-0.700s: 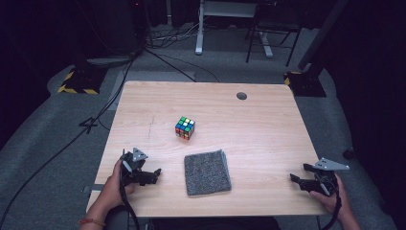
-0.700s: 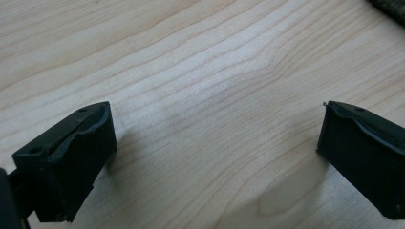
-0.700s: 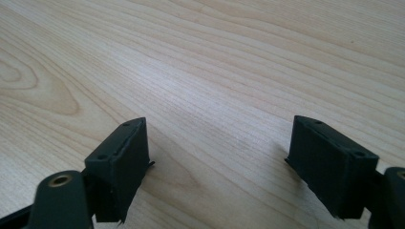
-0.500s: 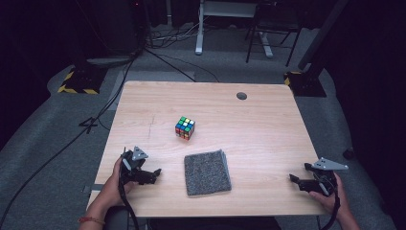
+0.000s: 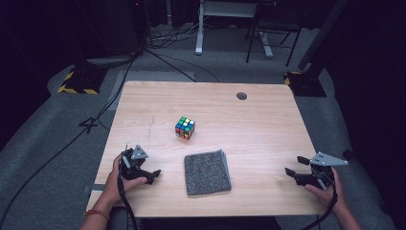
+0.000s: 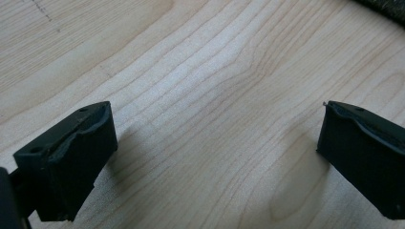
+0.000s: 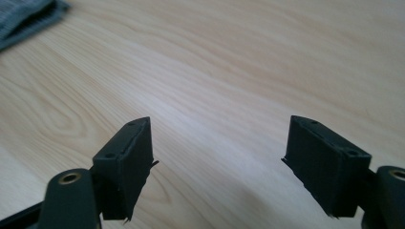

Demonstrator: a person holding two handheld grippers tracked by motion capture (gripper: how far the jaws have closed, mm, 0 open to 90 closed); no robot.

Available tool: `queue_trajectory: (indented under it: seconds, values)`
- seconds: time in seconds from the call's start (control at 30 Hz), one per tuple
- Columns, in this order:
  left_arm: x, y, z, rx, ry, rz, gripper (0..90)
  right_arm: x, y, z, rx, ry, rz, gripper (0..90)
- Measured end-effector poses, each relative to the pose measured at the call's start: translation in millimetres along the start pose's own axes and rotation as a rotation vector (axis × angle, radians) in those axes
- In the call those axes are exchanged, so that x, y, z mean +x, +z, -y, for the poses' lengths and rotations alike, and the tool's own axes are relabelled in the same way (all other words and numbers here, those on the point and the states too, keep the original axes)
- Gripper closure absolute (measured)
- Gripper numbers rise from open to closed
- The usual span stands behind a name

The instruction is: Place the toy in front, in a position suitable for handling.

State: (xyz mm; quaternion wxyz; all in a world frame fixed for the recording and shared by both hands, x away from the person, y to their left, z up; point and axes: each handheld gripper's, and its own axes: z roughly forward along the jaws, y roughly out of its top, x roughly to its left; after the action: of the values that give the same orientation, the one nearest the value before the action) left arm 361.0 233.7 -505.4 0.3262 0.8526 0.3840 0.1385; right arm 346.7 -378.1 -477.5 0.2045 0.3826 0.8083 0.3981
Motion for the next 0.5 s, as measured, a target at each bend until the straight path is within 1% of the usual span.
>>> queue_trajectory:
  seconds: [0.03,0.07,0.1,0.13,0.17,0.2,0.3,0.33,0.37,0.4,0.47,0.5]
  values:
    - [0.0,0.0,0.0,0.0,0.0,0.0,0.1,4.5,1.0,-8.5,-0.013,-0.026,-0.025,24.7]
    - [0.0,0.0,0.0,0.0,0.001,0.0,0.1,8.0,2.5,-14.1,-0.017,-0.041,-0.04,25.0]
    - [0.0,0.0,0.0,0.0,0.001,0.0,0.1,15.2,6.4,-24.4,-0.013,-0.076,-0.057,25.4]
    - [0.4,-0.1,-0.3,0.001,0.005,-0.002,0.0,20.1,9.3,-30.9,-0.01,-0.102,-0.063,26.1]
    - [0.3,0.2,-0.4,0.004,0.001,0.009,0.1,27.4,13.8,-39.5,-0.012,-0.133,-0.079,27.4]
    - [0.2,0.4,-0.6,0.005,0.0,0.007,0.0,36.7,20.4,-49.8,-0.019,-0.166,-0.113,28.4]
    - [-0.5,0.5,-0.9,0.005,-0.005,0.0,0.0,60.6,40.4,-72.2,-0.028,-0.221,-0.198,29.2]
    - [-0.6,0.7,-1.0,0.004,-0.006,-0.002,0.0,67.1,46.0,-77.0,-0.031,-0.237,-0.216,29.3]
    - [-0.6,0.7,-1.0,0.004,-0.006,-0.002,0.0,67.1,46.0,-77.0,-0.031,-0.237,-0.216,29.3]
    - [-1.1,1.0,-1.2,0.002,-0.01,-0.004,0.0,86.7,62.5,-89.6,-0.026,-0.288,-0.258,29.6]
    - [-1.5,1.3,-1.8,0.004,-0.012,-0.01,0.0,99.3,75.0,-96.6,-0.024,-0.308,-0.293,29.6]
    - [-2.5,1.7,-2.3,0.004,-0.021,-0.014,0.0,104.8,82.3,-99.6,-0.022,-0.314,-0.311,30.2]
